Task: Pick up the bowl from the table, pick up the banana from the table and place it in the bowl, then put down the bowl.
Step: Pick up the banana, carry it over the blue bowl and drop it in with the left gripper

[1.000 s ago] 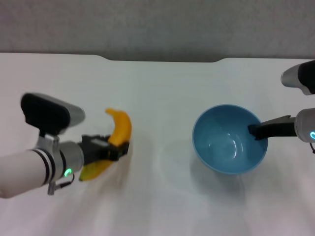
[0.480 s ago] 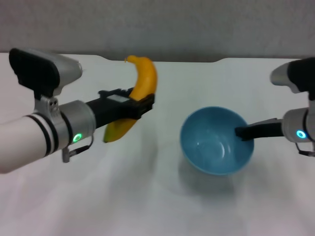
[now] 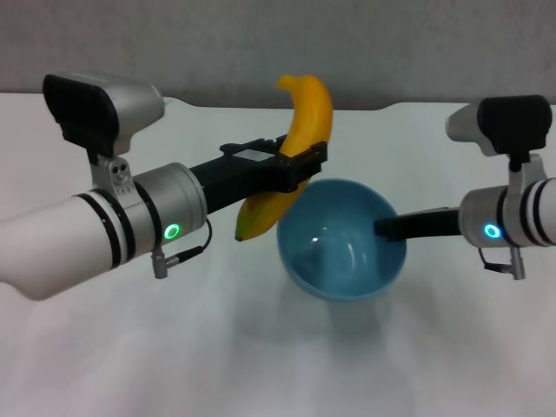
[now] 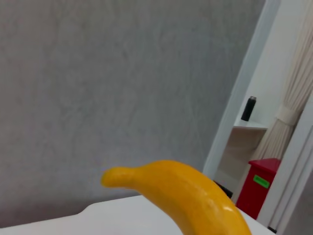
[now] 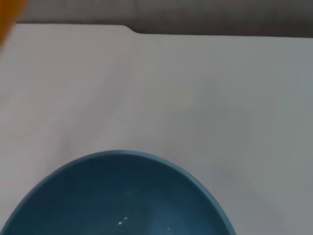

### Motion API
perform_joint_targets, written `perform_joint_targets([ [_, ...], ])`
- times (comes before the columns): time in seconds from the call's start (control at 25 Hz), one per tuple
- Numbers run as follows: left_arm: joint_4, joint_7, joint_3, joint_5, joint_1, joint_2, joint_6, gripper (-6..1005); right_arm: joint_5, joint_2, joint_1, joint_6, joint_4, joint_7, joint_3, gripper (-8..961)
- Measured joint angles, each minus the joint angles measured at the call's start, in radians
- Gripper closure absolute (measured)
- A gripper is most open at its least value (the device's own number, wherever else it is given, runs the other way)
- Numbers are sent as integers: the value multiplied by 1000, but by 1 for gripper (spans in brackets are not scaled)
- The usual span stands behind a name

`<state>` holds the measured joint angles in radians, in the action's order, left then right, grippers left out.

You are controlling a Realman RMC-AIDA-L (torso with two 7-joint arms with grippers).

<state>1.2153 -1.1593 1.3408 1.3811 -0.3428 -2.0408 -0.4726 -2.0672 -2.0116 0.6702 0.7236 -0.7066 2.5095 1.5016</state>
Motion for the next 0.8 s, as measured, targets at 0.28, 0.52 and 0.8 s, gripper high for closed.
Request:
perform_joint_targets([
  [0.28, -73, -174, -54, -178, -43, -4, 6, 397, 30, -3, 39, -14, 46, 6, 18, 921],
  [0.52, -141, -273, -73, -306, -68, -3, 0, 382, 108, -4, 60, -22, 50, 4, 102, 921],
  [0.8, -161, -341, -93, -365, -74, -4, -13, 363, 119, -5, 77, -21, 58, 8, 117, 921],
])
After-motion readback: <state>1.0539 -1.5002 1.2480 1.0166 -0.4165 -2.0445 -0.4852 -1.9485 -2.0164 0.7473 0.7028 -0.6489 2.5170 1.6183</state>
